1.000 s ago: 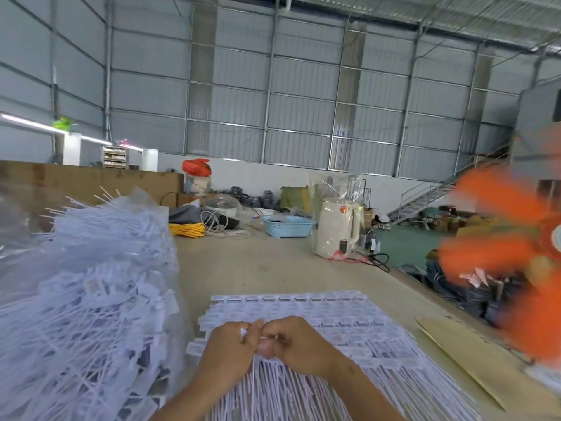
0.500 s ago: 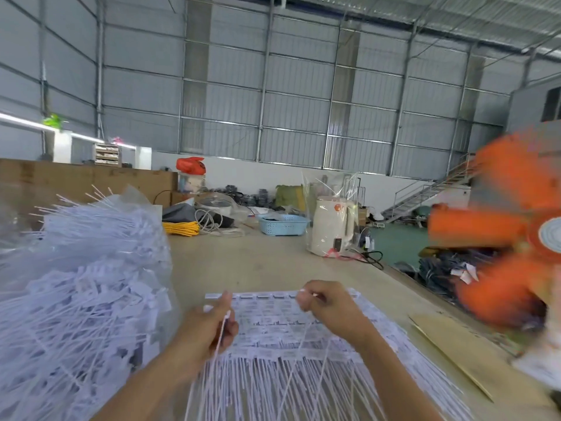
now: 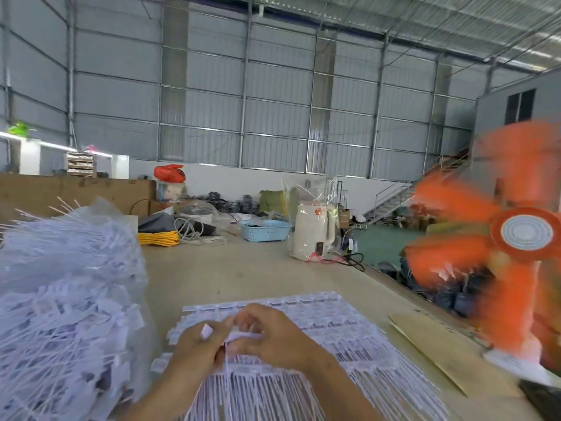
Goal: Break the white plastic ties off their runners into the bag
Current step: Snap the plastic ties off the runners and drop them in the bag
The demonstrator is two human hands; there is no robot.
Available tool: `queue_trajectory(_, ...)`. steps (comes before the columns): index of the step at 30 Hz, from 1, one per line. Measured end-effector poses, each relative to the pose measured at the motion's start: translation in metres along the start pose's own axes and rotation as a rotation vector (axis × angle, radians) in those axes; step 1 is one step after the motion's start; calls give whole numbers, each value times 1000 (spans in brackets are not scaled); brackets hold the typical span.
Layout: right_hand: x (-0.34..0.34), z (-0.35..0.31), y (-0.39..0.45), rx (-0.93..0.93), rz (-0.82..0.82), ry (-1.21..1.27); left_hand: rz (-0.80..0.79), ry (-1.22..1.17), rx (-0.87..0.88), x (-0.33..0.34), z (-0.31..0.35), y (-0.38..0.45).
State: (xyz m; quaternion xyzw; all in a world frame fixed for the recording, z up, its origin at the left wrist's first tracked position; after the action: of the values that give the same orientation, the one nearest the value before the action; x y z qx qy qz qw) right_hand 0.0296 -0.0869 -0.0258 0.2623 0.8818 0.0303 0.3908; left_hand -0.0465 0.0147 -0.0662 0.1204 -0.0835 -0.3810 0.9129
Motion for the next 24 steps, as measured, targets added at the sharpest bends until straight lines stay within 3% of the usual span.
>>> queue_trajectory(6, 6, 4, 1, -16, -12, 2, -25, 241, 98, 2, 6, -2)
queue_trajectory(10, 14, 3, -3, -30, -120, 107, 6, 372, 153, -2, 13, 2)
queue_trajectory(14, 10, -6, 1, -157, 44, 5, 23, 493, 151, -5, 11, 8)
queue_trajectory(16, 8, -3, 4, -172, 73, -152, 17, 422, 57, -6, 5, 10)
queue_trajectory(19, -31, 15, -1, -50, 213, -438, 93, 12, -184, -34, -7, 19)
queue_trajectory(22, -78, 25, -18, 11, 359, 42, 161, -115, -226, -60, -7, 25)
queue_trajectory(24, -69, 12, -17, -21, 285, 199, 138, -157, -180, -46, -6, 21)
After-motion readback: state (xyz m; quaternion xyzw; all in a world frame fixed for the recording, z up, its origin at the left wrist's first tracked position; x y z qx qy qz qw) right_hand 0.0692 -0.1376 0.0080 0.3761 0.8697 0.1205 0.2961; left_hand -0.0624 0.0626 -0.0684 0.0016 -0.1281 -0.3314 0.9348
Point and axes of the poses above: each hand's wrist, its own y-axis towards the middle knuckle, its own x-axis out of the palm, z = x × y, the point moved 6 cm from there along y, towards the middle knuckle, and after that the axes turned 6 degrees about x, right-handed, at the moved point
